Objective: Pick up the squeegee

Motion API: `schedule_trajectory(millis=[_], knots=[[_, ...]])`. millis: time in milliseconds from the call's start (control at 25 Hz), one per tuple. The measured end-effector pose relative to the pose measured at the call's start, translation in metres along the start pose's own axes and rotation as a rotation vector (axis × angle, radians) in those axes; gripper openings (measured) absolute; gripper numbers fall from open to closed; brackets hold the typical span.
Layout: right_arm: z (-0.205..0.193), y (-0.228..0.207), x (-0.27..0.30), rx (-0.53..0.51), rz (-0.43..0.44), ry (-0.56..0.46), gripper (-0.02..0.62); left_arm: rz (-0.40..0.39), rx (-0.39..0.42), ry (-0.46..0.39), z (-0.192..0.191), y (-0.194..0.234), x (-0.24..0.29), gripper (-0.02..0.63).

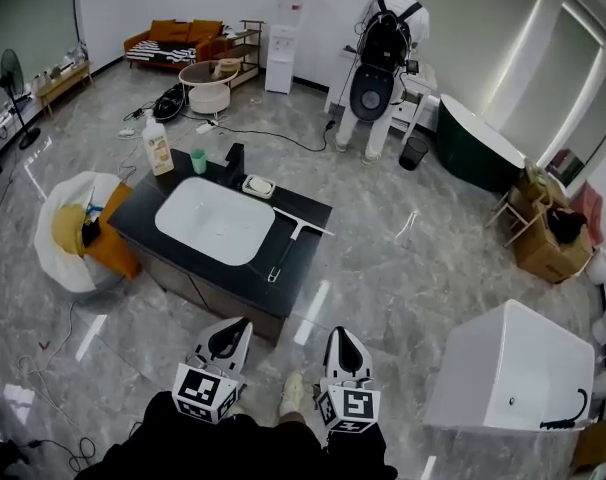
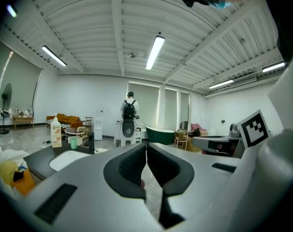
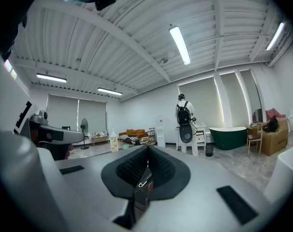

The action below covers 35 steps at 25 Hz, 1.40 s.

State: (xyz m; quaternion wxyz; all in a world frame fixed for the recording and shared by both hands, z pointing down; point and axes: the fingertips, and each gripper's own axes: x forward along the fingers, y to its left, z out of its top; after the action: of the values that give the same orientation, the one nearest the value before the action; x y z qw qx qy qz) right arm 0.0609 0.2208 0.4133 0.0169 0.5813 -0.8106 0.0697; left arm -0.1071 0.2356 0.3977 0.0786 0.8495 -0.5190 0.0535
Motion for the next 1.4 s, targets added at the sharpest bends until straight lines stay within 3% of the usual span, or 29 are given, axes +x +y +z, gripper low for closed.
schedule_trajectory(millis=[560,1400], knots=[[0.016,-0.072,0.125,0.008,0.134,0.024,0.015,0.115,-0.026,-0.007,0.021,0.022,0.125,0.028],[0.023,-0.126,0.18,0.023,0.251,0.019,0.015,0.231,-0.012,-0.008,0.031,0.01,0.187,0.028]])
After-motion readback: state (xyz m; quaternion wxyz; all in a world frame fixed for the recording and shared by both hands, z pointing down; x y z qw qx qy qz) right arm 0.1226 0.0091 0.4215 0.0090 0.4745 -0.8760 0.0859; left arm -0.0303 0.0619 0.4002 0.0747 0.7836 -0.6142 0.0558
